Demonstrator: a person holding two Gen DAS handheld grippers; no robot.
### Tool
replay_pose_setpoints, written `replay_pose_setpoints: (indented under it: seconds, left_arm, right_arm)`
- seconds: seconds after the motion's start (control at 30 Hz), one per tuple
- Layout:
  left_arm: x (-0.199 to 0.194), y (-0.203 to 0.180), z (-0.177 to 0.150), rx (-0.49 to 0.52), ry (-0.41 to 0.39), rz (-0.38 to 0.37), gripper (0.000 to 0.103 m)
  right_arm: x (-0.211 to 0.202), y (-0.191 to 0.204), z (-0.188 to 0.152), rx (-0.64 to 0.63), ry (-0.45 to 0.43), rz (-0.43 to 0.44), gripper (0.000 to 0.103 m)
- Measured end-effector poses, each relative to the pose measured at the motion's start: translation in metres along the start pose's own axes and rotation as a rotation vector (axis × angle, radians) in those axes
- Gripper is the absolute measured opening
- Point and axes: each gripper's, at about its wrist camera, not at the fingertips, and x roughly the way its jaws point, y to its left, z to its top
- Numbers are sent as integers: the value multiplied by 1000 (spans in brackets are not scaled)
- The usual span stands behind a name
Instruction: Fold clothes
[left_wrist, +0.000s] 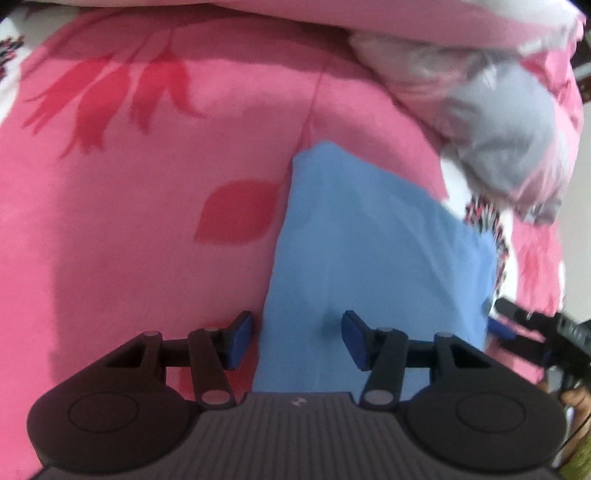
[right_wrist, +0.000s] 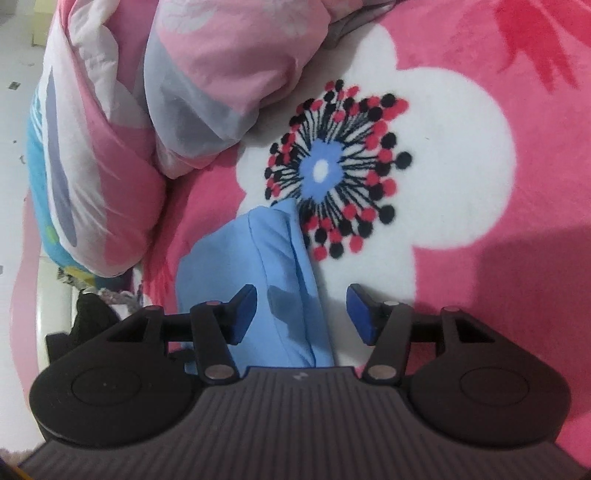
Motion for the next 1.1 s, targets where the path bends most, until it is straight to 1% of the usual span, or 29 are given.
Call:
replay_pose_setpoints:
  seconds: [0.1, 0.17, 0.23, 0.3, 0.37, 0.43, 0.53, 0.63, 0.7, 0.8, 0.87, 0.9, 0.97, 1.03, 1.1]
  left_arm:
    - [13, -4, 18, 19, -11, -24, 54]
    - [15, -7, 23, 39, -23, -36, 54]
    - [14, -8, 22, 72, -32, -50, 53]
    - [12, -5, 15, 90, -14, -87, 50]
    - [13, -2, 7, 104, 15, -118, 48]
    - [14, -3, 6, 125, 12, -118, 47]
    - [20, -5, 21, 107, -9, -138, 46]
    - [24, -9, 31, 112, -35, -155, 46]
    - [25, -12, 30, 133, -35, -164, 47]
    - [22, -8, 19, 160, 7, -200, 47]
    - [23, -6, 16, 171, 21, -202, 44]
    - [26, -6, 19, 166, 21, -200, 44]
    - [31, -7, 27, 147, 15, -206, 43]
    - [38, -14, 35, 134, -4, -200, 44]
    - [41, -20, 38, 130, -20, -175, 43]
  right_arm:
    - [14, 3, 7, -9, -3, 38, 55]
    - [27, 8, 14, -26, -6, 64, 55]
    - [37, 10, 17, -41, -5, 84, 55]
    - [38, 9, 16, -64, 15, 107, 54]
    - [36, 5, 8, -62, 63, 132, 52]
    - [35, 2, 6, -54, 79, 149, 50]
    - [41, 0, 11, -39, 78, 180, 50]
    - [60, 10, 26, -71, 74, 212, 49]
    - [69, 19, 28, -107, 98, 219, 46]
    - [60, 20, 20, -132, 147, 227, 40]
    - [55, 17, 12, -131, 166, 221, 35]
    - [53, 15, 11, -126, 162, 221, 33]
    - [53, 13, 12, -121, 144, 209, 17]
    - [59, 13, 16, -136, 128, 194, 12]
    - [75, 23, 18, -166, 124, 188, 11]
